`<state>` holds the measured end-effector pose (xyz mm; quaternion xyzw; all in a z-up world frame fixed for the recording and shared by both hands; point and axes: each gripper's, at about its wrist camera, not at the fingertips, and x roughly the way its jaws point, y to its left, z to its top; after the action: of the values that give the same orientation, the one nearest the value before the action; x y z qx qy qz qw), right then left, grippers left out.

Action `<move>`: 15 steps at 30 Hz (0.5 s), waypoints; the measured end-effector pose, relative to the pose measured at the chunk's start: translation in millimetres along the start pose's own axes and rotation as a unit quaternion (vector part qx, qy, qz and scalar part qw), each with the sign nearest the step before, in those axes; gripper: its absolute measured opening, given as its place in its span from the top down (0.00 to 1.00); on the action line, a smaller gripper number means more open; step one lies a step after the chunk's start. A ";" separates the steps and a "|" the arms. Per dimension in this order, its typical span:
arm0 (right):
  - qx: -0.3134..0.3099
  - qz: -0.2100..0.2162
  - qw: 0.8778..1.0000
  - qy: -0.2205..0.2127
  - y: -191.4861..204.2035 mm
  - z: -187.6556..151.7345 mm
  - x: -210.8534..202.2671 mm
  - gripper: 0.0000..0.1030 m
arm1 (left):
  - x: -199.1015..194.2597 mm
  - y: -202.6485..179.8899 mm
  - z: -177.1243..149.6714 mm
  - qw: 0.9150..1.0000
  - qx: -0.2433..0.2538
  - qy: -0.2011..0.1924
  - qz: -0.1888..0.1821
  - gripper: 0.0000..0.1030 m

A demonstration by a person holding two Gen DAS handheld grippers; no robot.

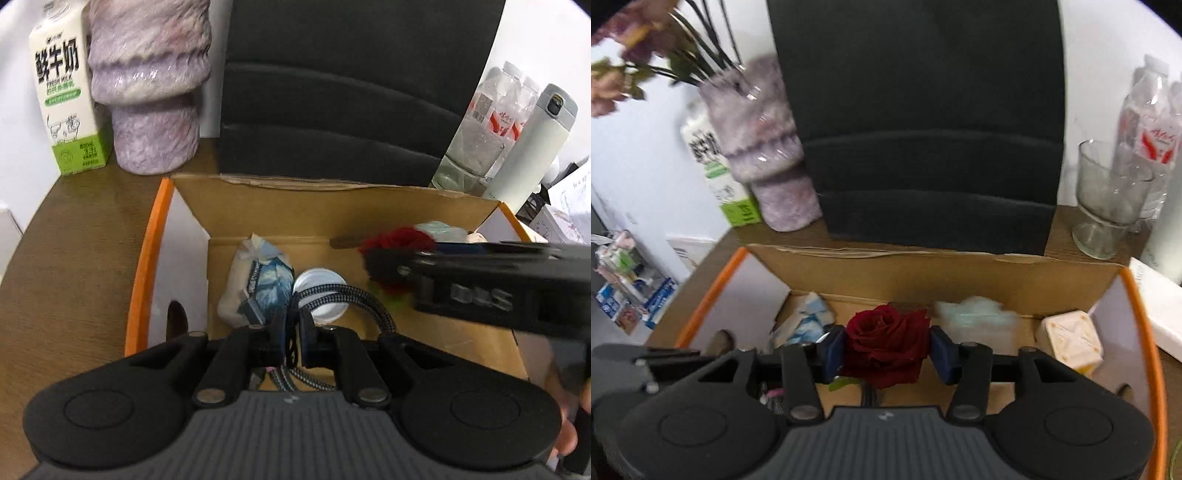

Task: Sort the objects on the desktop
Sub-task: 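Carry the cable and rose into the box and open both tools, then withdraw both tools and move toward the plush toy and navy case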

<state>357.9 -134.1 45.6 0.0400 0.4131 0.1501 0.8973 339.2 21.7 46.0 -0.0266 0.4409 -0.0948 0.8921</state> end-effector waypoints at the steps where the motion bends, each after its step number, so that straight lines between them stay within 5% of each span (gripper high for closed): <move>1: 0.000 -0.006 1.000 -0.001 1.7 1.2 3.7 0.50 | -2.0 1.4 0.2 1.000 -0.002 0.004 -0.006 0.92; 4: 0.005 -0.015 1.000 -0.005 2.0 5.4 4.5 0.37 | -11.8 6.0 3.9 1.000 -0.005 -0.004 -0.011 0.77; 6: 0.008 -0.006 1.000 -0.012 1.6 7.3 -3.2 0.30 | -20.0 7.9 6.4 1.000 -0.008 -0.016 -0.011 0.52; 10: 0.004 -0.016 0.999 -0.028 0.3 5.0 -28.0 0.25 | -37.6 5.5 3.9 0.999 -0.023 -0.034 0.014 0.37; 12: 0.002 -0.023 0.999 -0.041 -4.8 -4.6 -49.7 0.19 | -55.8 2.7 -16.4 0.996 -0.049 -0.059 0.045 0.30; 15: -0.016 -0.037 0.997 -0.061 -10.9 -30.0 -83.5 0.15 | -82.9 -3.9 -55.0 0.992 -0.067 -0.098 0.038 0.12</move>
<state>286.7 -171.3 84.8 0.0197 0.3562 0.1205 0.9264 245.9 35.8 77.8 -0.0787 0.3578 -0.0283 0.9300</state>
